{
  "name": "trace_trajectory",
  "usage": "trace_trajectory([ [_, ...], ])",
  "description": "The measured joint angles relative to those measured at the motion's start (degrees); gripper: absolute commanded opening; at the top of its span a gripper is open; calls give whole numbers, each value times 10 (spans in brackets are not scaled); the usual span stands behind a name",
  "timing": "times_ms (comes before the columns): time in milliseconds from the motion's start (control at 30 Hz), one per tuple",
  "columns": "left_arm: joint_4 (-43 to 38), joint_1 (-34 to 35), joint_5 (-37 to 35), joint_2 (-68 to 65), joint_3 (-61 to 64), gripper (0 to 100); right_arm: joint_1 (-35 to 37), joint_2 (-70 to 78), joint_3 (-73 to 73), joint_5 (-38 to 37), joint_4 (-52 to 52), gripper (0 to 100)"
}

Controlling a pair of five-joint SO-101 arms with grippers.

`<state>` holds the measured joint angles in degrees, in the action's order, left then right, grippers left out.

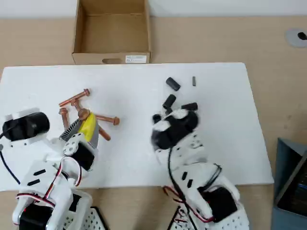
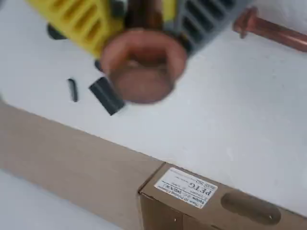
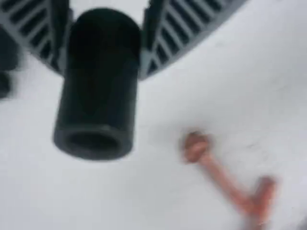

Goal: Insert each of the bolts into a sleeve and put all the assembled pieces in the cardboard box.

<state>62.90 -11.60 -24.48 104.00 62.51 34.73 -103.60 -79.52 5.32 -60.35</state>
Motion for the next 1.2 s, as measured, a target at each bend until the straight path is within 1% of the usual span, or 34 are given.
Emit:
trace_trajectory([
  [67, 0, -3, -6, 0, -1, 2, 30, 0, -7, 0, 1, 9],
  [133, -10, -20, -9, 0, -6, 2, 57, 0, -12, 0, 2, 9],
  [200, -35, -36, -10, 0, -10, 2, 83, 0, -18, -3, 3, 9],
  [333, -104, -58, -10, 0, -10, 2, 122, 0, -25, -35, 8, 9],
  [467, -123, -73, -10, 0, -10, 2, 148, 0, -26, -46, 11, 9],
  [900, -125, -81, -10, -1, 16, 1, 152, 0, -26, -47, 46, 9],
  [1067, -117, -114, -10, -1, 21, 1, 152, 0, -26, -47, 46, 9],
  [1200, -114, -122, -10, -1, 24, 1, 152, 0, -26, -47, 46, 9],
])
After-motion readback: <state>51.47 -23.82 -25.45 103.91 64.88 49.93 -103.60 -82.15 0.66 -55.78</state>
